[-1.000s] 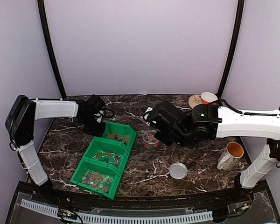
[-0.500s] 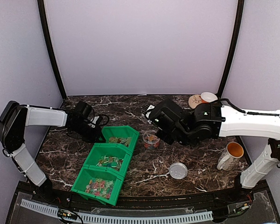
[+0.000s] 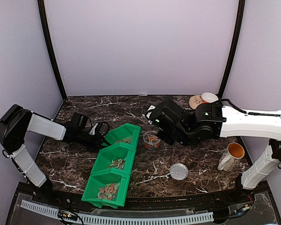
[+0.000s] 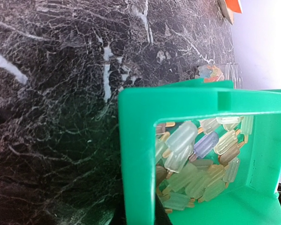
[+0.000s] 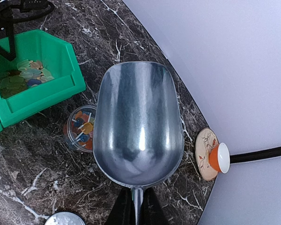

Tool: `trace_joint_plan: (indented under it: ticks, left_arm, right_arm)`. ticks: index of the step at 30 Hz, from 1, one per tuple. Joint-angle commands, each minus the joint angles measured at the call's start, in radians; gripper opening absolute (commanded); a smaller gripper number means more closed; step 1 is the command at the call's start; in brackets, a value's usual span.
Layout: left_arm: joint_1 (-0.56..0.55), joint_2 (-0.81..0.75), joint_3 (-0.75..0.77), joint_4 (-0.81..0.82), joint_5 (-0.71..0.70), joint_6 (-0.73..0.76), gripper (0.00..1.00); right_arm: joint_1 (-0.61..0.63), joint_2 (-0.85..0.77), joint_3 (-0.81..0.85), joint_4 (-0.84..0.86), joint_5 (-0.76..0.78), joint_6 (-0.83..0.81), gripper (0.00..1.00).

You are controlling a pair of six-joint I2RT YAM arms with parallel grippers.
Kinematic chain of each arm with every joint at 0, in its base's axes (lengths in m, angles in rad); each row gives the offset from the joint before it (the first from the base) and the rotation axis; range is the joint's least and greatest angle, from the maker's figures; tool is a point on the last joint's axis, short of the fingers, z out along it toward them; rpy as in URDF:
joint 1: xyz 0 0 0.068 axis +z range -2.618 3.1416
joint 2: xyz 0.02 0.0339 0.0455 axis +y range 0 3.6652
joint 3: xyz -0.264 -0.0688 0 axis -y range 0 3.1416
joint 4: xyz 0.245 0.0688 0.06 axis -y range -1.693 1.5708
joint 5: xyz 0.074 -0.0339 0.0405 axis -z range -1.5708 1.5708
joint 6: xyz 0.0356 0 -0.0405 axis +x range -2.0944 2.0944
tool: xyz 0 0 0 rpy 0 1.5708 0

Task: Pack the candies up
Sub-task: Adjust the fake candies in the storage box.

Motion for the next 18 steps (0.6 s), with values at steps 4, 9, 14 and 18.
trace_joint_plan:
  ticks: [4,9,14,18]
  left_arm:
    - [0.004,-0.059,0.149,-0.219,-0.066,0.080,0.00]
    - [0.003,-0.048,0.271,-0.445,-0.163,0.195,0.00]
    - [0.001,-0.041,0.340,-0.554,-0.221,0.278,0.00]
    - [-0.012,-0.029,0.392,-0.626,-0.292,0.324,0.00]
  right_arm:
    - [-0.001,-0.015,0.052,-0.006,-0.022,0.001,0.00]
    - [0.018,0.057,0.129,-0.076,-0.112,-0.057,0.00]
    - [0.029,0.191,0.230,-0.179,-0.139,-0.107,0.00]
    - [0.029,0.289,0.342,-0.259,-0.146,-0.131,0.00]
